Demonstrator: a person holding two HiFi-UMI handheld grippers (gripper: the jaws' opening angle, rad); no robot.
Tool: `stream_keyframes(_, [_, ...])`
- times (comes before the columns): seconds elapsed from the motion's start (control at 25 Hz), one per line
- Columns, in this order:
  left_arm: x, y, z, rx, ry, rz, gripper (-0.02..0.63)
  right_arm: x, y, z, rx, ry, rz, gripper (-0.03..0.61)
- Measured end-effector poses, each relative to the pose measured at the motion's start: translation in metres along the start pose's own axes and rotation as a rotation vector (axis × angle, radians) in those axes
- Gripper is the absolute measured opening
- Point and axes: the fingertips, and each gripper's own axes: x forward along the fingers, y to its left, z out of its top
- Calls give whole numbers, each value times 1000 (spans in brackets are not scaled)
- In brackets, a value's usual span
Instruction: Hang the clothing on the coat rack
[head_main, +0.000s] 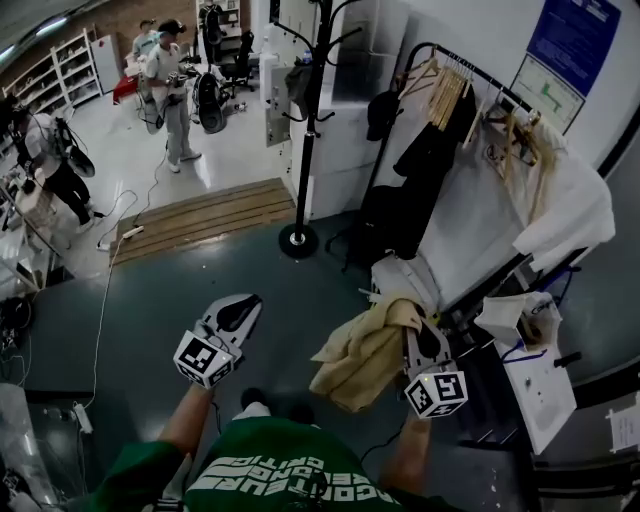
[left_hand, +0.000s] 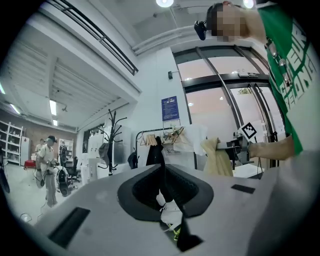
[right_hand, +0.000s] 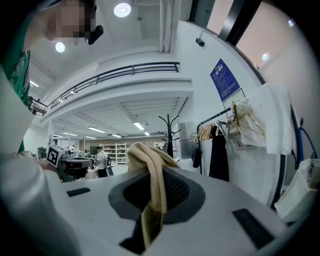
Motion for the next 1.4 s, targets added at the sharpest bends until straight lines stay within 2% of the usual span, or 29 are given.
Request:
stream_keyframes(0.2, [-1, 3, 1, 14, 7, 15, 32, 16, 1, -3, -18, 21, 37, 37])
stream_keyframes(0.6, [16, 40, -9, 10, 22, 23, 32, 64, -11, -2, -37, 38, 32, 37])
stream_keyframes(0.88, [60, 89, -12, 10, -7, -20, 32, 111, -22, 10, -28, 17, -11, 37])
stream_keyframes(1.4, [122, 215, -4, 32, -34, -50, 32, 234, -28, 43, -3, -29, -65, 37])
